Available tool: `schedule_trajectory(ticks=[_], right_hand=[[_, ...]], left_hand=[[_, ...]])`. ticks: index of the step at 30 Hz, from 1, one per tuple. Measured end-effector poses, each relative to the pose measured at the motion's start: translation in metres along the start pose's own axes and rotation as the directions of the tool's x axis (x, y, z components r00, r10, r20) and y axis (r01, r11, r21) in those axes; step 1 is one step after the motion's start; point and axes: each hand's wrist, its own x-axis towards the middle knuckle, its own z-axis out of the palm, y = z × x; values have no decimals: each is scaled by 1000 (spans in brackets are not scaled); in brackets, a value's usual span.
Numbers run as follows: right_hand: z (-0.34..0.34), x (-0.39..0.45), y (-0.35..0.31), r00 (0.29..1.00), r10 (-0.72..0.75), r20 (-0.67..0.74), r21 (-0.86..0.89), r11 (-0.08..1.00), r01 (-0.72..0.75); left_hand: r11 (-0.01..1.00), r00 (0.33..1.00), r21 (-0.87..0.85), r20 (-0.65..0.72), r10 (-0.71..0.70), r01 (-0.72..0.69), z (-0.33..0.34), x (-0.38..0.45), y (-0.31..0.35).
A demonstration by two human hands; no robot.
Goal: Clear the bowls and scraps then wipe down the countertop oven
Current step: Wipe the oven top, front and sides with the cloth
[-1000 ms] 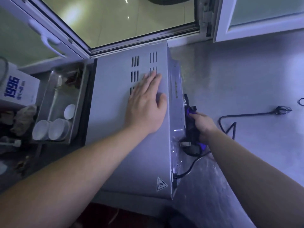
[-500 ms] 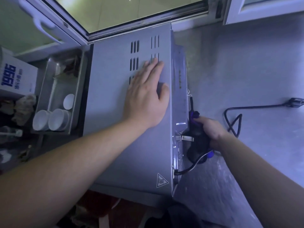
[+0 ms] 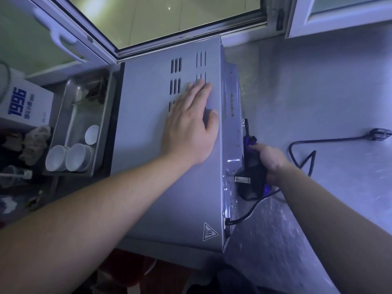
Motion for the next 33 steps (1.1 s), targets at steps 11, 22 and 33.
schedule_trajectory(ticks=[11,22,33], right_hand=[[-36,-4,-77,968,-233,-94,-277,940,200],[22,67,-118,957,-278,-85,-74,959,272],[30,52,-131,979,-190,-68,-166,970,177]], left_hand=[[1000,1000,-3,15,3,-3,0,0,1],[1000,999,-3,27,17,-17,-5,-1,3],[1000,1000,-7,8,16,-16,-3,-1,2]])
